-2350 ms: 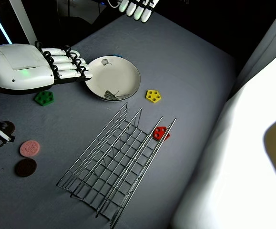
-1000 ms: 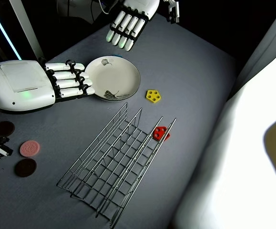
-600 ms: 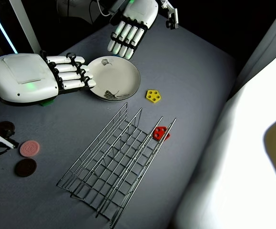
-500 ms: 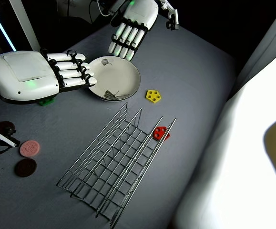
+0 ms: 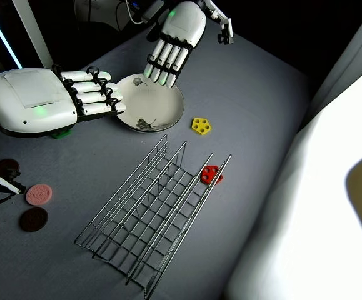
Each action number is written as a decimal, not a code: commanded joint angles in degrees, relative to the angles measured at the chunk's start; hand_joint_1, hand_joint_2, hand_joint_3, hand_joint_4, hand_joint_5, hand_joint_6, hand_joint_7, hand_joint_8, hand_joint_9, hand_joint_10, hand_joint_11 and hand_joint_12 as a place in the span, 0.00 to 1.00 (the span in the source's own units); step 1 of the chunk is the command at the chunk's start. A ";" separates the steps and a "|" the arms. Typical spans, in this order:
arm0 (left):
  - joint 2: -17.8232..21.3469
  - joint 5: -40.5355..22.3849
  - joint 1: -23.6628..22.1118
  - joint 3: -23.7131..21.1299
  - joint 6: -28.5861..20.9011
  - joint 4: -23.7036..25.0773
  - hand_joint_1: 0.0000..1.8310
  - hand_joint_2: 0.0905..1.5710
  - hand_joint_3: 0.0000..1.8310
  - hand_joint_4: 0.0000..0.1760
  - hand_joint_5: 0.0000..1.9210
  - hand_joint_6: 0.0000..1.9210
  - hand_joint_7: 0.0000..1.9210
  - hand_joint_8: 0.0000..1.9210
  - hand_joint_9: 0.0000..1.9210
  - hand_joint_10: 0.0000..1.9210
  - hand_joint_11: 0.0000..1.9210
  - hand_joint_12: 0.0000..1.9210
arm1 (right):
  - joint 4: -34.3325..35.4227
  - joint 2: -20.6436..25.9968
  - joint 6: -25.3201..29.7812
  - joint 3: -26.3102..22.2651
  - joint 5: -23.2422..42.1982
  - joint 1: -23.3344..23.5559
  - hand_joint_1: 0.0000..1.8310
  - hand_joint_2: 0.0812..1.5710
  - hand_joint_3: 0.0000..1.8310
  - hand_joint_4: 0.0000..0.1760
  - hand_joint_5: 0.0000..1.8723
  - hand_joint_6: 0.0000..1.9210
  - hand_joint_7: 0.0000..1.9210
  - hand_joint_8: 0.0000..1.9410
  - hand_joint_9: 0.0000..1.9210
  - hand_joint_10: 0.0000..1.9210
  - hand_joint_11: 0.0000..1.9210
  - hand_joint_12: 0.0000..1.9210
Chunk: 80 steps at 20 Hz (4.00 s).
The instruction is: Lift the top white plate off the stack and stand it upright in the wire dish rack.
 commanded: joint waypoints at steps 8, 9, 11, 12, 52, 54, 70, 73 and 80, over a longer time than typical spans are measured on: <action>-1.81 -0.72 0.51 1.34 0.43 -3.26 0.10 0.54 0.00 0.00 0.01 0.00 0.02 0.00 0.02 0.00 0.04 0.01 | 3.99 1.53 0.34 -1.31 3.29 0.94 0.24 0.65 0.00 0.00 0.01 0.00 0.05 0.01 0.07 0.01 0.08 0.01; -2.12 -0.29 0.90 1.57 0.62 -3.19 0.10 0.54 0.00 0.00 0.01 0.00 0.02 0.00 0.02 0.00 0.04 0.01 | 3.93 1.68 0.33 -1.57 3.29 1.00 0.26 0.64 0.00 0.00 0.02 0.00 0.05 0.01 0.06 0.01 0.08 0.01; -2.32 0.07 1.28 1.82 0.65 -3.16 0.09 0.55 0.00 0.00 0.00 0.00 0.01 0.00 0.01 0.00 0.03 0.01 | 3.10 1.69 0.32 -1.60 3.29 1.00 0.25 0.64 0.00 0.00 0.02 0.00 0.06 0.01 0.07 0.01 0.09 0.01; -2.42 0.11 1.33 2.02 0.66 -3.15 0.09 0.55 0.00 0.00 0.00 0.00 0.01 0.00 0.01 0.00 0.03 0.01 | 2.60 1.69 0.22 -1.36 3.39 1.00 0.26 0.64 0.00 0.00 0.03 0.01 0.06 0.01 0.07 0.01 0.09 0.02; -14.23 7.57 5.61 7.98 1.18 -3.43 0.09 0.55 0.00 0.00 0.03 0.01 0.05 0.01 0.05 0.00 0.06 0.01 | 4.38 -0.72 -17.76 -1.55 7.19 -0.36 0.33 0.62 0.00 0.00 0.02 0.00 0.05 0.00 0.06 0.00 0.08 0.00; -15.27 7.89 5.53 8.59 1.13 -3.71 0.09 0.55 0.00 0.00 0.02 0.00 0.04 0.00 0.05 0.00 0.06 0.01 | 4.38 -1.31 -18.01 -1.31 6.61 -0.37 0.49 0.59 0.00 0.00 0.03 0.00 0.06 0.01 0.08 0.01 0.11 0.01; -16.42 8.84 4.98 8.50 1.14 -4.99 0.06 0.56 0.00 0.00 0.02 0.00 0.02 0.00 0.02 0.00 0.04 0.00 | 8.43 -8.96 -22.70 -0.08 -0.95 -1.11 0.72 0.61 0.00 0.00 0.09 0.00 0.09 0.00 0.11 0.00 0.15 0.02; -16.52 8.94 5.05 8.58 1.16 -5.27 0.07 0.56 0.00 0.00 0.02 0.00 0.02 0.00 0.01 0.00 0.03 0.00 | 9.80 -9.59 -25.45 0.06 -1.34 -1.96 0.72 0.61 0.00 0.00 0.09 0.00 0.09 0.00 0.10 0.00 0.14 0.01; -16.59 8.95 5.46 8.78 1.17 -6.08 0.07 0.56 0.00 0.00 0.01 0.00 0.02 0.00 0.02 0.00 0.04 0.00 | 10.18 -9.17 -25.97 -0.75 -1.38 -3.39 0.69 0.61 0.00 0.00 0.09 0.01 0.08 0.00 0.09 0.00 0.13 0.01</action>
